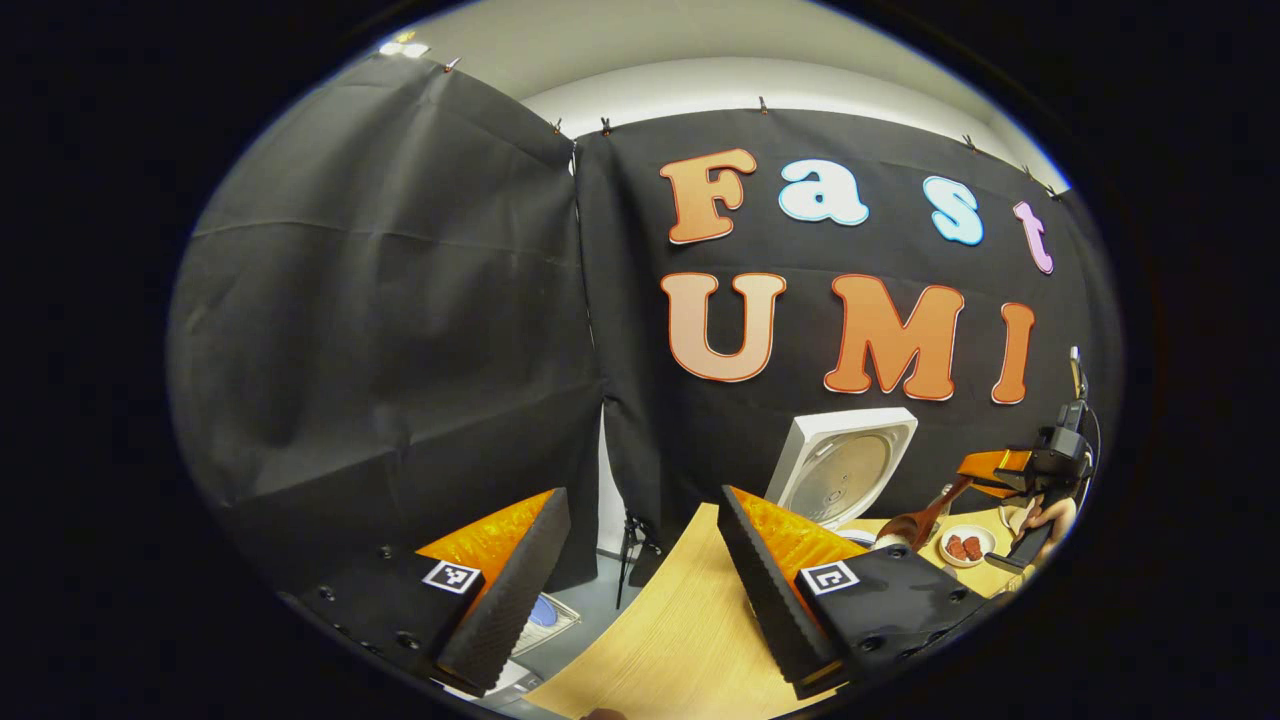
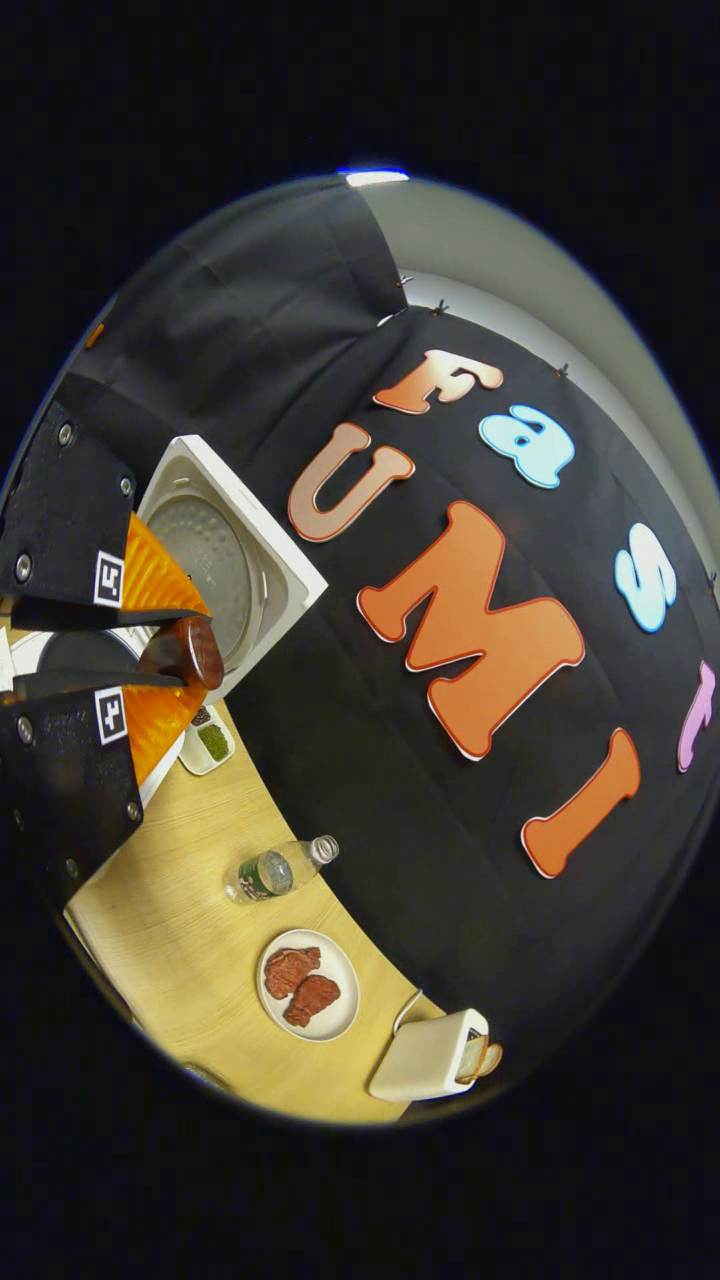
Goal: Close the left gripper, press the button to open the rice cooker; take a wooden spoon from the chopstick holder with the right hand, scoop a spoonful of rice and pour it into the rice cooker, then put the wooden spoon back into the chopstick holder.
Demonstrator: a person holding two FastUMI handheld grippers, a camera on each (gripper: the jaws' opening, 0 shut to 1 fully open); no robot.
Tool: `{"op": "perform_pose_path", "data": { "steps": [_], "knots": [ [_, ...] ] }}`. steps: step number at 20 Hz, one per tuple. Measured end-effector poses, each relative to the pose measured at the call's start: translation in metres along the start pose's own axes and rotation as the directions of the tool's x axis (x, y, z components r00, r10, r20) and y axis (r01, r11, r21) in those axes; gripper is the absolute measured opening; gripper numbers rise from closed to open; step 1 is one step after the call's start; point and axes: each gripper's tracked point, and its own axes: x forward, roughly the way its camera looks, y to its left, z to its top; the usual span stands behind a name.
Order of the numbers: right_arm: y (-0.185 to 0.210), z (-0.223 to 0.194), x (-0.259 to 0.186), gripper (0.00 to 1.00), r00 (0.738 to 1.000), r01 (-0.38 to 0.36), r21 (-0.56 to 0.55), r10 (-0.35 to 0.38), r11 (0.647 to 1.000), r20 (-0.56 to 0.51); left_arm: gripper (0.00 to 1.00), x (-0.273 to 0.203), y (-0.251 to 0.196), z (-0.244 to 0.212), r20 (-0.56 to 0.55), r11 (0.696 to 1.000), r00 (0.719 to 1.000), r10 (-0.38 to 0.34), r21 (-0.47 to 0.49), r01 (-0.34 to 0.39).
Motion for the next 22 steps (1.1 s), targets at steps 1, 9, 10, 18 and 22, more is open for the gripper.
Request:
{"op": "perform_pose_path", "data": {
  "steps": [1,9,10,18,22],
  "knots": [
    [0.002,0.0,0.0,0.14,1.0,-0.004,-0.02,0.004,1.0,0.002,1.0,0.0,0.001,-0.001,-0.001,1.0,1.0,-0.001,-0.002,0.001],
    [0.025,-0.006,-0.002,0.14,0.999,-0.039,-0.159,0.039,0.987,-0.003,1.0,0.0,0.011,-0.002,-0.004,1.0,1.0,0.005,-0.011,-0.005],
    [0.027,-0.006,-0.002,0.14,0.999,-0.042,-0.178,0.042,0.983,-0.004,1.0,0.0,0.012,-0.003,-0.005,1.0,1.0,0.005,-0.012,-0.005],
    [0.045,-0.008,-0.009,0.14,0.998,-0.051,-0.306,0.057,0.951,0.009,1.0,0.001,0.019,-0.004,-0.004,1.0,1.0,-0.003,-0.015,0.003],
    [0.052,-0.008,-0.013,0.14,0.998,-0.054,-0.352,0.063,0.935,0.015,1.0,0.002,0.026,-0.004,-0.004,1.0,1.0,-0.005,-0.018,0.005]
  ]
}}
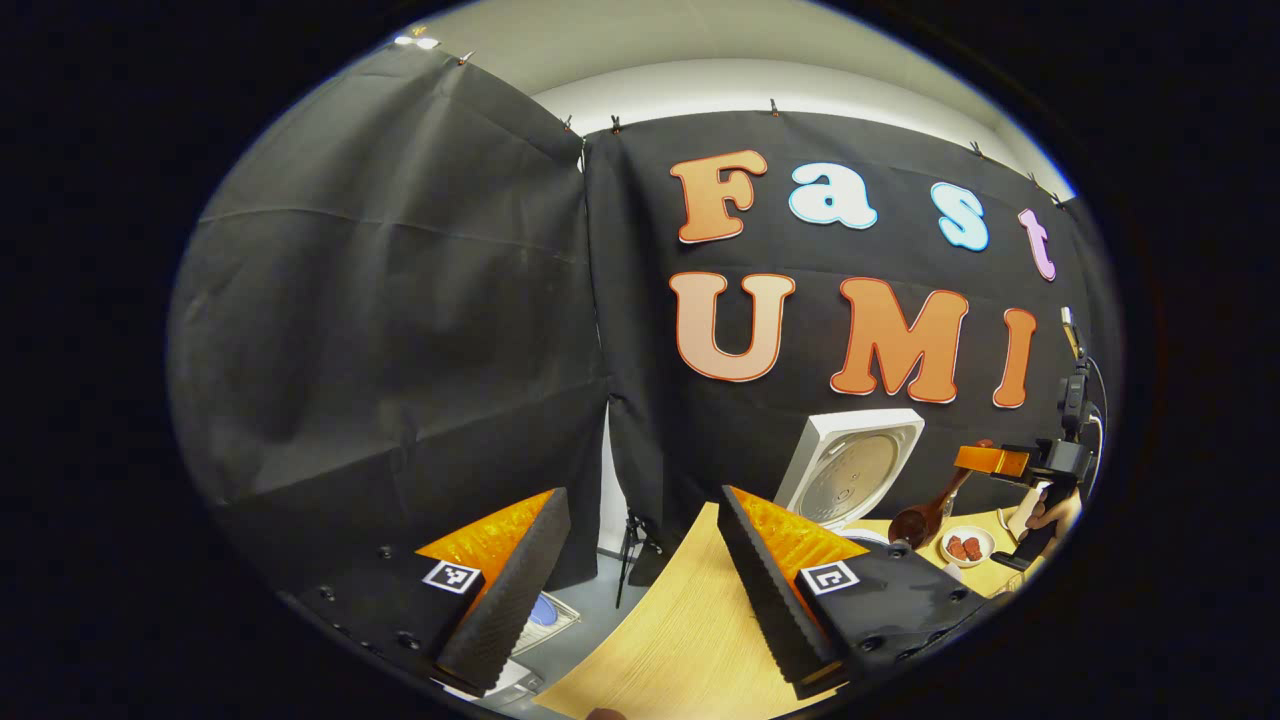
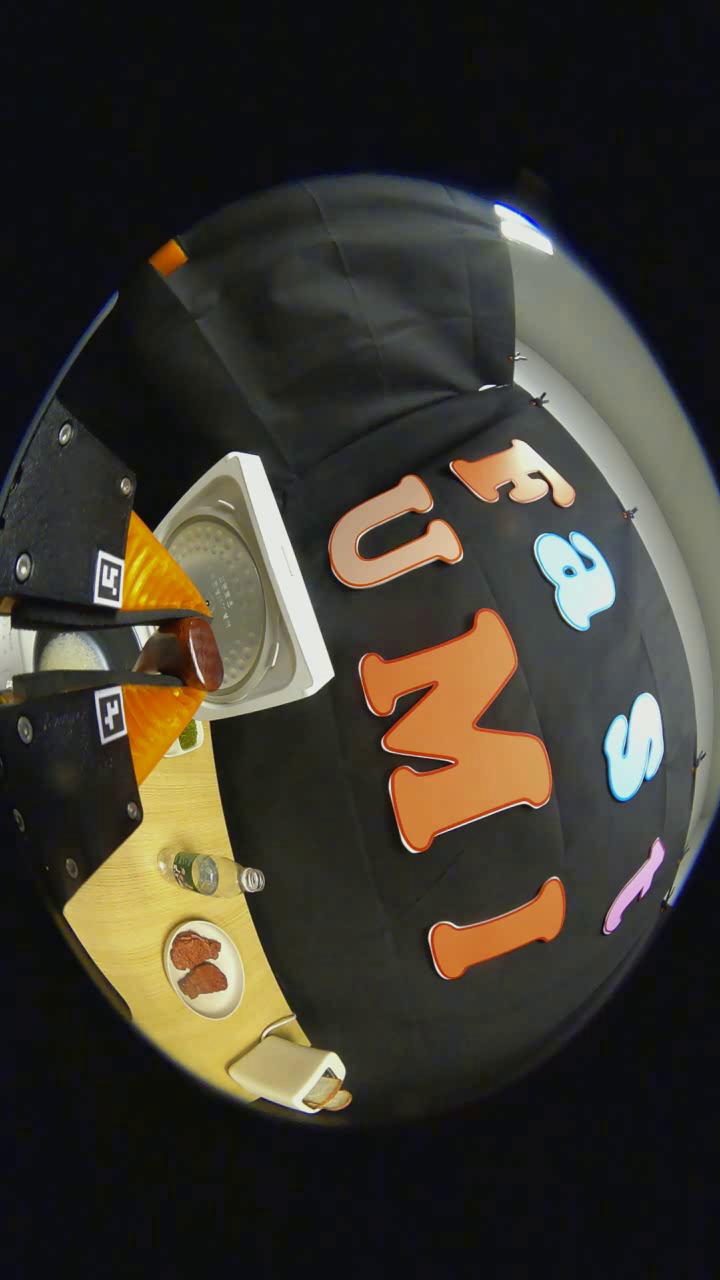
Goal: Close the left gripper, press the button to open the rice cooker; take a wooden spoon from the chopstick holder with the right hand, scoop a spoonful of rice and pour it into the rice cooker, then put the wooden spoon back into the chopstick holder.
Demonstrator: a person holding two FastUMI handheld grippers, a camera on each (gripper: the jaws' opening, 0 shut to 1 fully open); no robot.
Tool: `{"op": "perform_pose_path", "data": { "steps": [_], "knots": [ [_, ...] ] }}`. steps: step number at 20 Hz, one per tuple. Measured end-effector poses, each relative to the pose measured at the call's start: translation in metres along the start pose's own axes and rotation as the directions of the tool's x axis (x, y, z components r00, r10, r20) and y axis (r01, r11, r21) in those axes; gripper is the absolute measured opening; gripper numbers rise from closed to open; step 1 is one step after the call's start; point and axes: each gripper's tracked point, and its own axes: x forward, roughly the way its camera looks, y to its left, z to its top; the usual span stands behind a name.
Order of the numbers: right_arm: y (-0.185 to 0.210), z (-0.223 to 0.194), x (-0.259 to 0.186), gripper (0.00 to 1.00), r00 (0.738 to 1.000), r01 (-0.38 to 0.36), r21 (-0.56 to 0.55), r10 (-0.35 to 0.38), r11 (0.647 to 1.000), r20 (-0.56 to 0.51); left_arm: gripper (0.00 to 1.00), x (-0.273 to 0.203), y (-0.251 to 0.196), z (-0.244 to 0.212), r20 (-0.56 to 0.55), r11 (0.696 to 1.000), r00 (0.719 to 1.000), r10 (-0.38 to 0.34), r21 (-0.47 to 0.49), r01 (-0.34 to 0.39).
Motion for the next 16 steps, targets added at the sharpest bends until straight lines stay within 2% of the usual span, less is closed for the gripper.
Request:
{"op": "perform_pose_path", "data": {
  "steps": [13,16],
  "knots": [
    [0.015,-0.005,-0.012,0.14,1.0,0.008,-0.141,-0.008,0.99,0.0,1.0,-0.002,0.01,-0.005,-0.005,1.0,1.0,-0.03,-0.003,0.03],
    [0.006,-0.006,-0.017,0.15,1.0,0.019,-0.105,-0.019,0.994,-0.004,1.0,-0.001,0.009,-0.004,-0.007,0.999,0.999,-0.034,-0.009,0.034]
  ]
}}
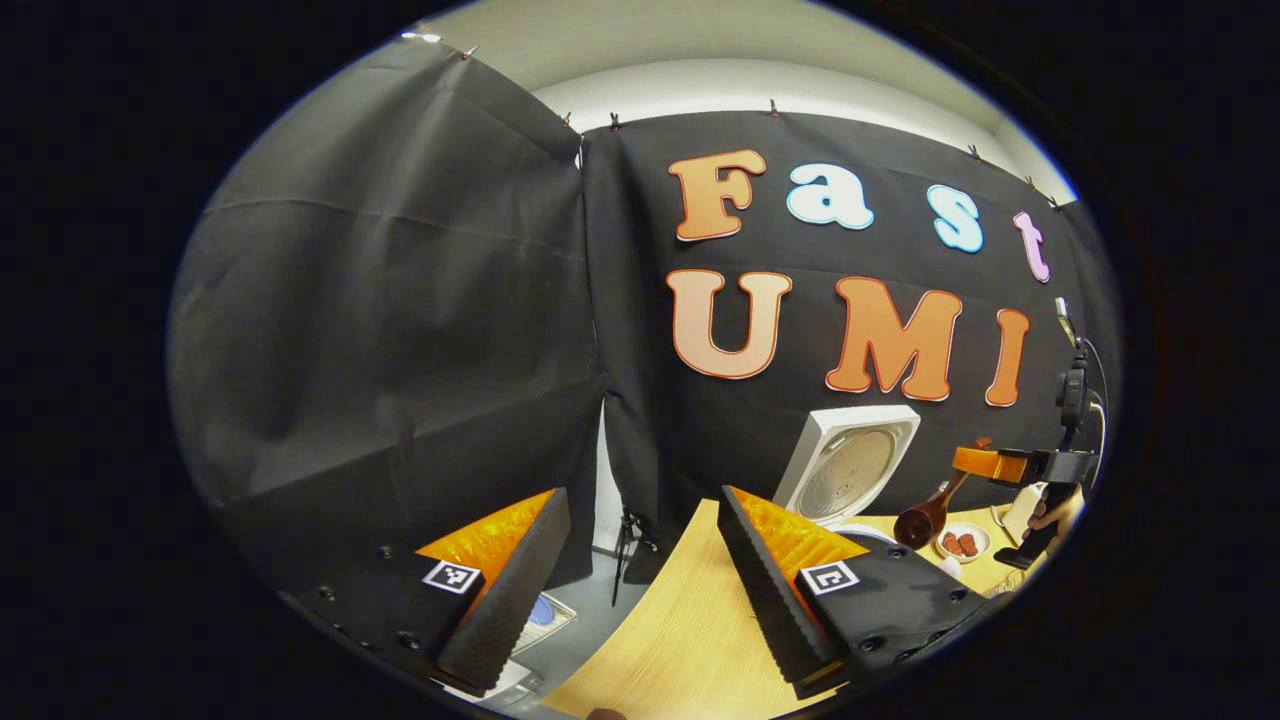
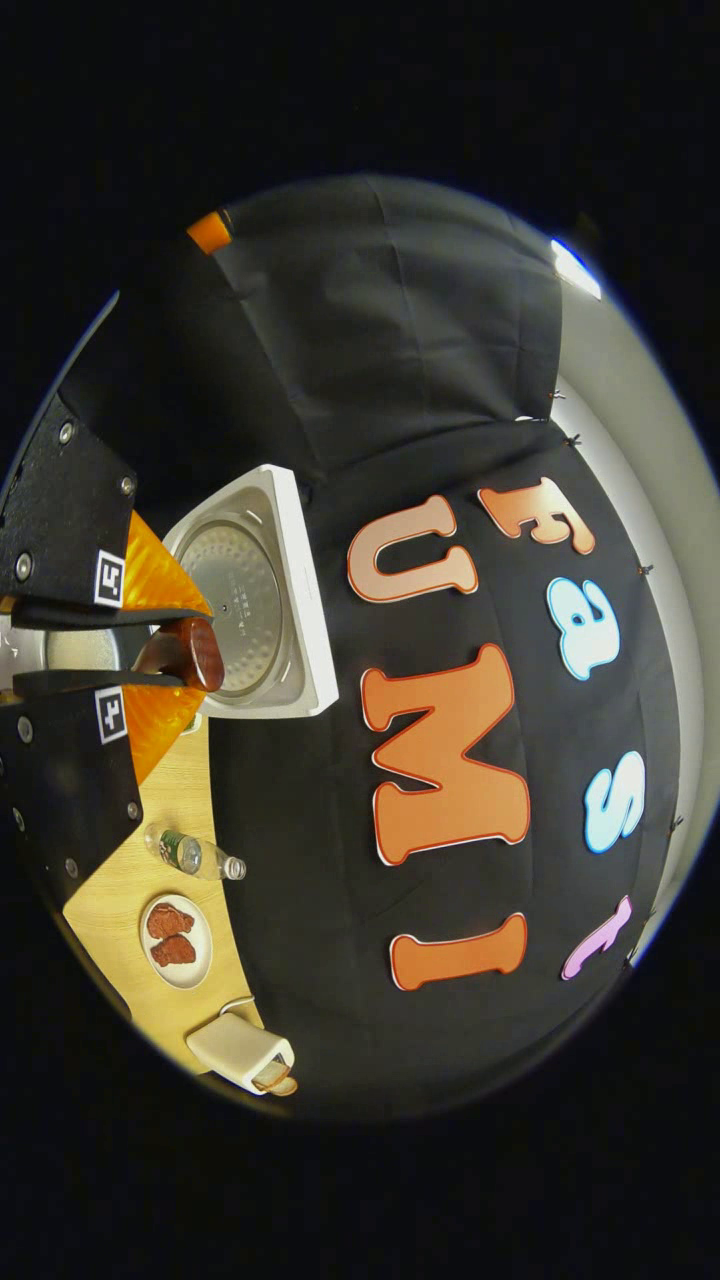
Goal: Close the left gripper, press the button to open the rice cooker; take a wooden spoon from the chopstick holder with the right hand, scoop a spoonful of rice and pour it into the rice cooker, then put the wooden spoon back into the chopstick holder.
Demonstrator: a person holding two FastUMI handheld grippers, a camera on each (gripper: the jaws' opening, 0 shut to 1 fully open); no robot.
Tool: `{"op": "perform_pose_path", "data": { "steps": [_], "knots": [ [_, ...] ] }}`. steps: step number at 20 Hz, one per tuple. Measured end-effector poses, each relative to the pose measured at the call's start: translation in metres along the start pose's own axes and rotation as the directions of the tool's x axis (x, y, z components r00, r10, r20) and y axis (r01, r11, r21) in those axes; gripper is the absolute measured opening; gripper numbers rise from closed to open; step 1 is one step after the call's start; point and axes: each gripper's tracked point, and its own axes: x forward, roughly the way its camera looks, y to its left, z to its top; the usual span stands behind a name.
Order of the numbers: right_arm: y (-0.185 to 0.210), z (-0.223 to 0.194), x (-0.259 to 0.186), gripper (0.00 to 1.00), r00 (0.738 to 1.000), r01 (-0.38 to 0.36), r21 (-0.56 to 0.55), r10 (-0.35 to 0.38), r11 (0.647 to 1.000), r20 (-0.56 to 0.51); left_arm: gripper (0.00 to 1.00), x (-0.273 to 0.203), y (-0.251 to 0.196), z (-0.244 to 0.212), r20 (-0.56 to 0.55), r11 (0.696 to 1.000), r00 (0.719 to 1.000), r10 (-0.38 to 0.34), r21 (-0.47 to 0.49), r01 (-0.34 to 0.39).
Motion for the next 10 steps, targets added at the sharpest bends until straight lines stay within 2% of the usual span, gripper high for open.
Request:
{"op": "perform_pose_path", "data": {
  "steps": [6,10],
  "knots": [
    [-0.047,0.019,-0.031,0.15,0.998,0.044,0.122,-0.048,0.992,0.03,1.0,0.005,-0.008,0.0,0.001,1.0,1.0,-0.018,0.012,0.018],
    [-0.111,0.029,-0.068,0.15,0.989,0.112,0.218,-0.129,0.97,0.066,1.0,0.019,-0.02,0.008,0.01,0.999,0.999,-0.041,0.03,0.041]
  ]
}}
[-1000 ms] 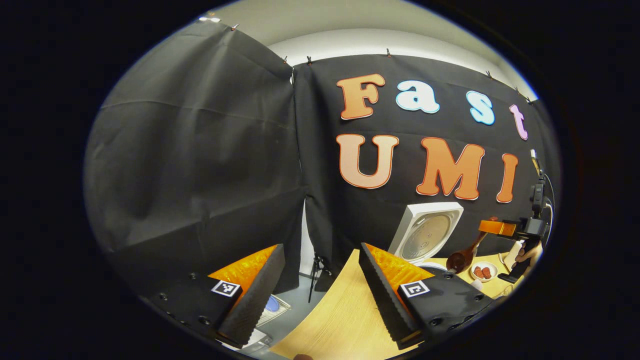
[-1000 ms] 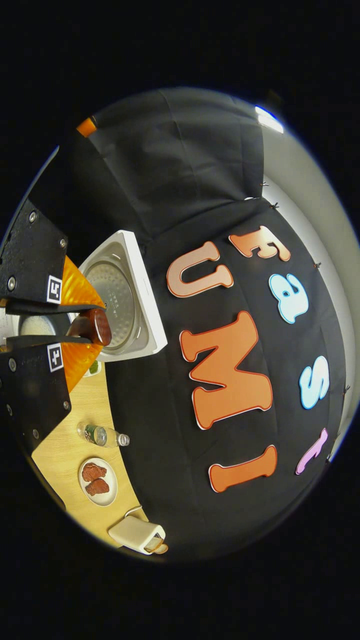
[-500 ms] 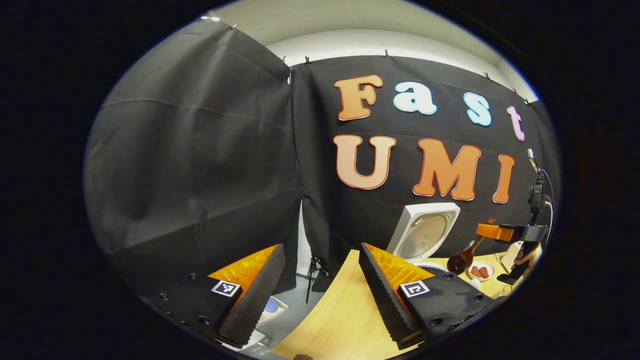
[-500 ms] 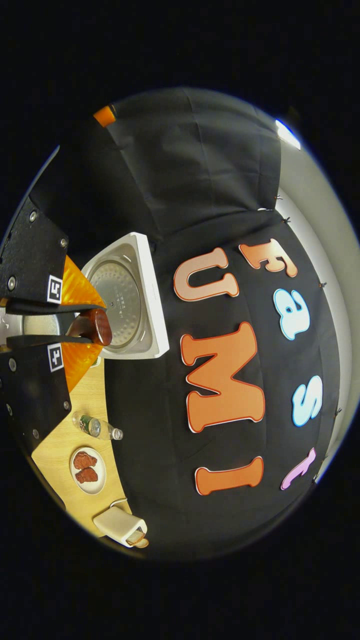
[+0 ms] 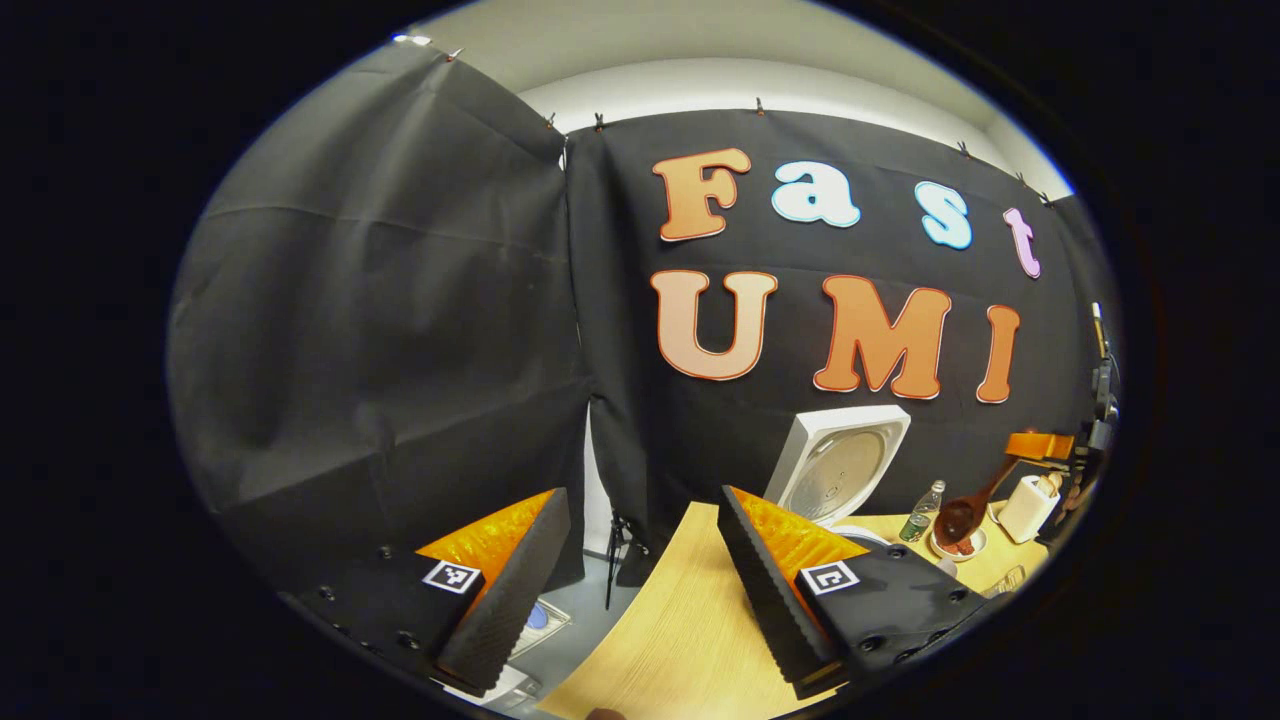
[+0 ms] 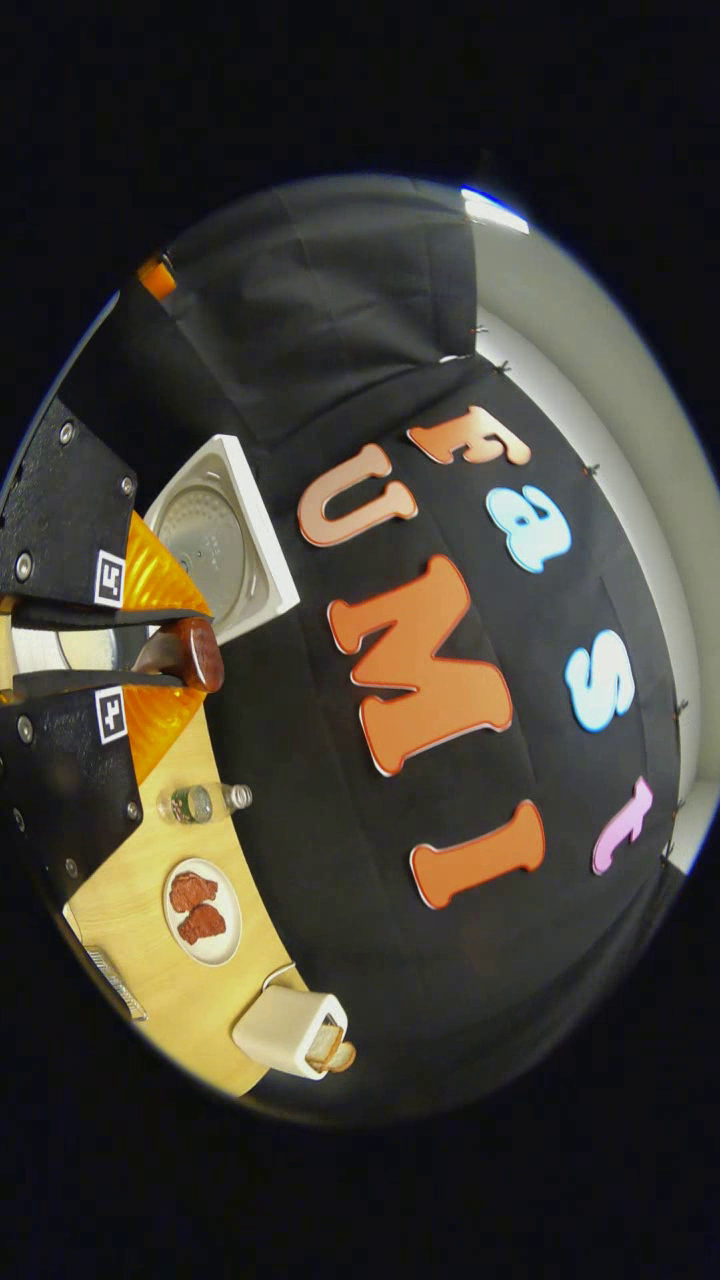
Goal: Close the left gripper, press the button to open the rice cooker; take a wooden spoon from the chopstick holder with the right hand, scoop a spoonful of rice and pour it into the rice cooker, then put the wooden spoon back into the chopstick holder.
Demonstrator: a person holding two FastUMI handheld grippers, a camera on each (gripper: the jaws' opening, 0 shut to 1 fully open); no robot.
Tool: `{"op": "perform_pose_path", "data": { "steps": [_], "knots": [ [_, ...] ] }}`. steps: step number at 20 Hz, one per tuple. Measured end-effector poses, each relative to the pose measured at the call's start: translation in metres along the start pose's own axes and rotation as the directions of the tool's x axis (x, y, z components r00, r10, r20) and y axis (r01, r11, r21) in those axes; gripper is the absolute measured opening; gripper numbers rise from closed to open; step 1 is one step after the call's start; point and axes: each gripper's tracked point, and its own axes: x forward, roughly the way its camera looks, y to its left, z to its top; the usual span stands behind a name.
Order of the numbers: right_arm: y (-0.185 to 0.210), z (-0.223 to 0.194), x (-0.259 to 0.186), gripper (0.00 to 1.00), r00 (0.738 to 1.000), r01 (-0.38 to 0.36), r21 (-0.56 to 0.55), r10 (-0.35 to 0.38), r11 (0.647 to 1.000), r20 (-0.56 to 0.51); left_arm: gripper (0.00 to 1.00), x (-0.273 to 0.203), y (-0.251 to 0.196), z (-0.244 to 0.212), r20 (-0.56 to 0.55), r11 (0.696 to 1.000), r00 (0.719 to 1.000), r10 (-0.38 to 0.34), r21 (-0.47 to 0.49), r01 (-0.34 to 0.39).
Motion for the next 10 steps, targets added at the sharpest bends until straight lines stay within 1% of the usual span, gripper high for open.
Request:
{"op": "perform_pose_path", "data": {
  "steps": [2,5,8,10],
  "knots": [
    [-0.043,0.01,-0.018,0.15,0.998,0.067,0.026,-0.068,0.997,0.017,1.0,0.007,-0.006,0.007,0.014,1.0,1.0,-0.009,0.004,0.009],
    [-0.107,0.026,-0.049,0.15,0.985,0.162,0.074,-0.166,0.984,0.038,1.0,0.011,-0.016,0.013,0.025,1.0,1.0,-0.019,0.004,0.019],
    [-0.162,0.034,-0.079,0.15,0.971,0.227,0.109,-0.234,0.968,0.057,1.0,0.018,-0.022,0.022,0.041,1.0,0.999,-0.002,0.017,0.001],
    [-0.193,0.033,-0.096,0.14,0.962,0.258,0.136,-0.267,0.957,0.056,1.0,0.019,-0.032,0.025,0.046,1.0,0.999,0.001,0.016,-0.002]
  ]
}}
